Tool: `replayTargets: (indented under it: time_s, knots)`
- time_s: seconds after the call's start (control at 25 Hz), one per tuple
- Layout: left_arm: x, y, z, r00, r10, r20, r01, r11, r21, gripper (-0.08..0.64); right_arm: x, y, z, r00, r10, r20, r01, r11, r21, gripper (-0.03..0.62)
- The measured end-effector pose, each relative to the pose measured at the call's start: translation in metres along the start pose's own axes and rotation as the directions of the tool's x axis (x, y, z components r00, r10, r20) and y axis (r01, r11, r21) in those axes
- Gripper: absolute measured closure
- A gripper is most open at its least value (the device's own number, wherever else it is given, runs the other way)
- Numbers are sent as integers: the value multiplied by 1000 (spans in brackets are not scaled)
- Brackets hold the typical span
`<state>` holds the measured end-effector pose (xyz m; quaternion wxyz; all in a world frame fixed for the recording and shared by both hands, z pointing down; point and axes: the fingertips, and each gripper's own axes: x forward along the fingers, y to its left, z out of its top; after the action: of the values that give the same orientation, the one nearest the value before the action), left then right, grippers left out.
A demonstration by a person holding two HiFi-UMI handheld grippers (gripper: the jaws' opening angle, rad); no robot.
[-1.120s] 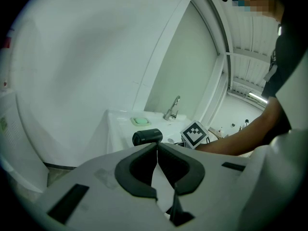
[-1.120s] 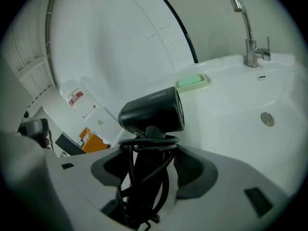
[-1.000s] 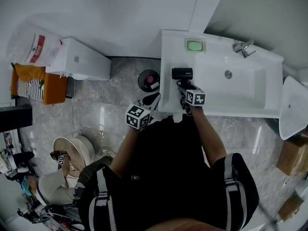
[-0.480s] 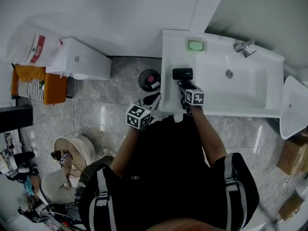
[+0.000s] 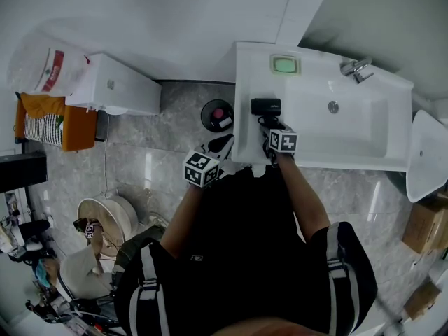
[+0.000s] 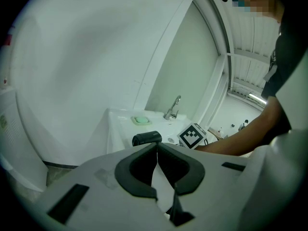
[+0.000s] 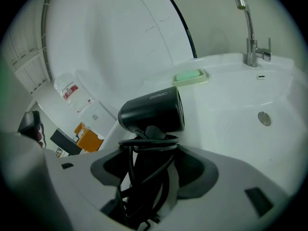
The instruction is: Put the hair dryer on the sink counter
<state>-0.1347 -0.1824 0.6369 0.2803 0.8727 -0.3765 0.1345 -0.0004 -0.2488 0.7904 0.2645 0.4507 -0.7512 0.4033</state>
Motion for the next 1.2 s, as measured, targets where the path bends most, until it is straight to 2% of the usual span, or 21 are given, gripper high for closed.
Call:
replayTargets:
  time_s: [0.52,0.84,1.2]
  knots:
    - [3,-8,2,1000,-25,15,25,1000,0,543,0,4,-2,999,33,-7,-33,999,-29,247]
    - [0,-13,-1,999,-28,18,28,1000,7,543,-14,0,0,1000,18,14,-17,997,-73,238]
    - [4,-23,-2,998,-52,20,52,998,17,543,-41,14,-2,993,96,72,-82,981,-177,238]
